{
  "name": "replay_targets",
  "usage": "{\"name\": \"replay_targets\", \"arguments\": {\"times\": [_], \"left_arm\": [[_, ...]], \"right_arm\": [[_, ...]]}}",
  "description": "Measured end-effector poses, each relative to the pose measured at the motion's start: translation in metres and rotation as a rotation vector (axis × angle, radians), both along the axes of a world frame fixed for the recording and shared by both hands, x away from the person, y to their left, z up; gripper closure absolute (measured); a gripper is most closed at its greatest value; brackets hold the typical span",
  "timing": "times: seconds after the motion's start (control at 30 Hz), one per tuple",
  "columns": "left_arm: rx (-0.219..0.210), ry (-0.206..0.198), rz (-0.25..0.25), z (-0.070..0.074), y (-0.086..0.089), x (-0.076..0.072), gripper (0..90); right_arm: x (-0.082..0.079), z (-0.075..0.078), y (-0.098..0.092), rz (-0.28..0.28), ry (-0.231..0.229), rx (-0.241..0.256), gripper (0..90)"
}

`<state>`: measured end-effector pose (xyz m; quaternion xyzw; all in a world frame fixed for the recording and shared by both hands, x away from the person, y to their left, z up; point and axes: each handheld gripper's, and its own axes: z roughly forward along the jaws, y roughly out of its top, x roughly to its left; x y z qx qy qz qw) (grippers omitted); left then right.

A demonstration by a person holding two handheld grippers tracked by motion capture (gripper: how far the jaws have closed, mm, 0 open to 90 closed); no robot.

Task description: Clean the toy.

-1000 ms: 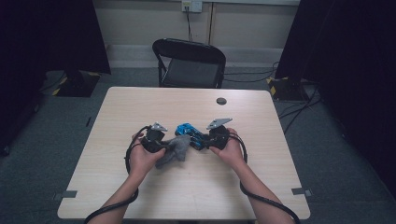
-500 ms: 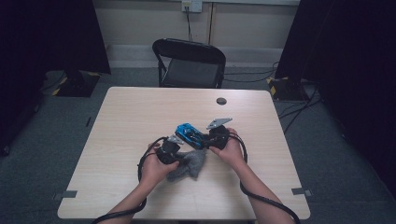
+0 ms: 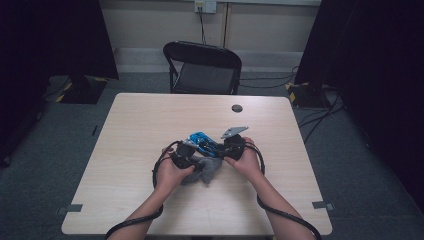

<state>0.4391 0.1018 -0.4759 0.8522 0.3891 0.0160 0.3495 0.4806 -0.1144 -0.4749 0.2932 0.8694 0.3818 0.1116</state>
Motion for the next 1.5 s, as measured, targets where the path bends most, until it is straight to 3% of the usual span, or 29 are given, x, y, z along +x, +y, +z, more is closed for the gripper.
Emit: {"name": "replay_targets", "arguments": {"times": [0.5,0.73,1.23,1.5], "left_arm": [[0.015,-0.009,0.057,0.0012,0.0055,0.01,76.7],[0.023,-0.015,0.044,0.0015,0.0051,0.0086,76.7],[0.039,-0.024,0.032,0.0031,0.0041,0.0088,76.5],[0.042,-0.029,0.031,0.0031,0.0041,0.0093,76.6]], "right_arm": [[-0.0002,0.0001,-0.001,0.005,0.005,-0.008,67.9],[-0.0001,0.0014,-0.0001,0.006,0.012,-0.025,68.9],[0.0023,0.0029,0.0003,-0.003,0.028,-0.009,67.5],[0.003,0.0045,0.0029,-0.004,0.032,-0.031,67.2]]}}
